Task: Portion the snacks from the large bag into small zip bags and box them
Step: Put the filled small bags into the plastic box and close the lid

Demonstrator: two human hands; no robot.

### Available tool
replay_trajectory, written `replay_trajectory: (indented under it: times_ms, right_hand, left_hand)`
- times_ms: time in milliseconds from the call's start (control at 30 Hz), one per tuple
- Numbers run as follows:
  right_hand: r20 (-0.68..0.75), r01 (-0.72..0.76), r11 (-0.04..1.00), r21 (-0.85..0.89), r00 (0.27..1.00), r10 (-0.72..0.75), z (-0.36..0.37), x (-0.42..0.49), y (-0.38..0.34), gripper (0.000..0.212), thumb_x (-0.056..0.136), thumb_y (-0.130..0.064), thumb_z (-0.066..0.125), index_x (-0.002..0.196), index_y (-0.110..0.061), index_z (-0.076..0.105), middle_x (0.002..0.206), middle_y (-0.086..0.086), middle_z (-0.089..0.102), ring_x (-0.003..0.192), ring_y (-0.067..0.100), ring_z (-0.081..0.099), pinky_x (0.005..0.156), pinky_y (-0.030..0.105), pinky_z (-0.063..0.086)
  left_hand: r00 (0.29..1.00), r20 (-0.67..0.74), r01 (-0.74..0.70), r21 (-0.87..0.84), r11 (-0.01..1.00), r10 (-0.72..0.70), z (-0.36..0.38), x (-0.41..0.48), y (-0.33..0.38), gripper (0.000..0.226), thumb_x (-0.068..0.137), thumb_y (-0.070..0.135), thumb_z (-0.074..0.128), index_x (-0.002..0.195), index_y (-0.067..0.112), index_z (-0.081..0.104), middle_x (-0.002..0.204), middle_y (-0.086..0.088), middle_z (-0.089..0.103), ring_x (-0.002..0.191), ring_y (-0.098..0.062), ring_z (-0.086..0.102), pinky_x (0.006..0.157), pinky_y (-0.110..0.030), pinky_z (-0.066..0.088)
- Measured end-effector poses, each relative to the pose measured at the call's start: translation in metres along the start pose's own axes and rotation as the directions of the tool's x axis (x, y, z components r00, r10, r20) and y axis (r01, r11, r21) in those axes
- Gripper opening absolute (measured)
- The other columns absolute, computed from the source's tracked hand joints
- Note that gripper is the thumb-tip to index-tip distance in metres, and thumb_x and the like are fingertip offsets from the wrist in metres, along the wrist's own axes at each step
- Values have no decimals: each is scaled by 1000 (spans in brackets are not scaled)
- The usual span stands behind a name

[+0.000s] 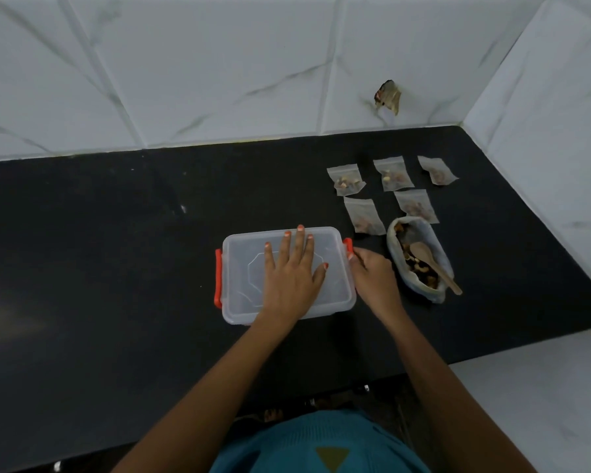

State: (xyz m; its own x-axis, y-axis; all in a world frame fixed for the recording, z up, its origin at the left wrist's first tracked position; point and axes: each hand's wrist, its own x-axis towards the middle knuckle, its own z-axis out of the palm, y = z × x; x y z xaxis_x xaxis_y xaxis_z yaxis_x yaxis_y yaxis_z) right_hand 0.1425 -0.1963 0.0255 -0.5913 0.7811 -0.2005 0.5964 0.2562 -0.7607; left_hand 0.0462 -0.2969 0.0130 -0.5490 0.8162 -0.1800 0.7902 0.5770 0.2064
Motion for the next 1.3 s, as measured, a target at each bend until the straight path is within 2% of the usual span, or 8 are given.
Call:
replay_trajectory:
  times_ms: [167,300,467,600,800,933,1167,1300]
  right_hand:
    - [84,-213,949,234,977,198,-3,3,14,24,98,-14,37,95,-7,59,82,2,61,68,6,57,55,13,41]
    - [27,-178,969,170,984,176,-1,7,13,36,97,-16,42,133,-14,44,112,-1,55,95,8,54,82,25,43]
    - [-179,203,974,-104,959,-219,5,4,-17,38,94,-23,48,132,-15,45,131,4,51,122,15,45,101,28,37]
    - [93,429,827,-363,900,-426,38,-13,-53,51,96,-37,41,143,-22,28,150,3,27,140,18,18,113,38,15]
    - [381,489,639,-594,870,-311,91,-21,-58,69,93,-58,24,146,-30,-10,155,3,-17,142,27,-18,109,53,-14]
    - [385,469,633,-616,880,-277,95,-19,-55,71,92,-60,23,146,-29,-10,154,1,-21,141,29,-18,108,56,-13]
    - [390,477,644,-598,875,-285,94,-19,-56,72,92,-60,25,147,-29,-9,154,0,-21,141,29,-18,108,55,-14]
    - [393,478,654,-586,874,-287,93,-19,-58,71,92,-59,27,148,-28,-4,155,0,-17,142,28,-15,109,55,-12]
  left_hand:
    - [1000,-8,0,9,1000,0,0,1,0,63,98,47,17,148,17,-9,156,-4,-15,144,-22,-14,111,-46,-14]
    - [1000,-30,-9,-78,997,7,0,1,-1,61,98,46,23,149,19,1,157,-2,-10,144,-20,-11,113,-45,-12]
    - [965,-246,27,-262,965,-93,-16,-12,-19,42,98,35,37,139,23,39,155,1,20,145,-20,0,113,-47,-10]
    - [883,-378,104,-418,902,-277,-20,-30,-54,43,95,23,48,136,16,43,151,-7,30,144,-23,13,115,-45,4]
    - [866,-203,155,-760,632,-456,-17,-51,-88,41,93,20,52,133,13,46,128,0,55,113,-10,55,91,-23,48]
    - [866,-245,105,-762,639,-435,-16,-55,-93,17,94,16,51,107,16,62,81,15,61,73,2,61,62,-13,50]
    - [841,-85,167,-898,406,-534,-7,-56,-104,23,97,11,43,88,25,59,79,5,63,68,-3,63,55,-15,49]
    - [836,73,265,-921,284,-543,4,-50,-109,20,97,12,41,106,17,58,91,-1,64,78,-9,64,62,-21,50]
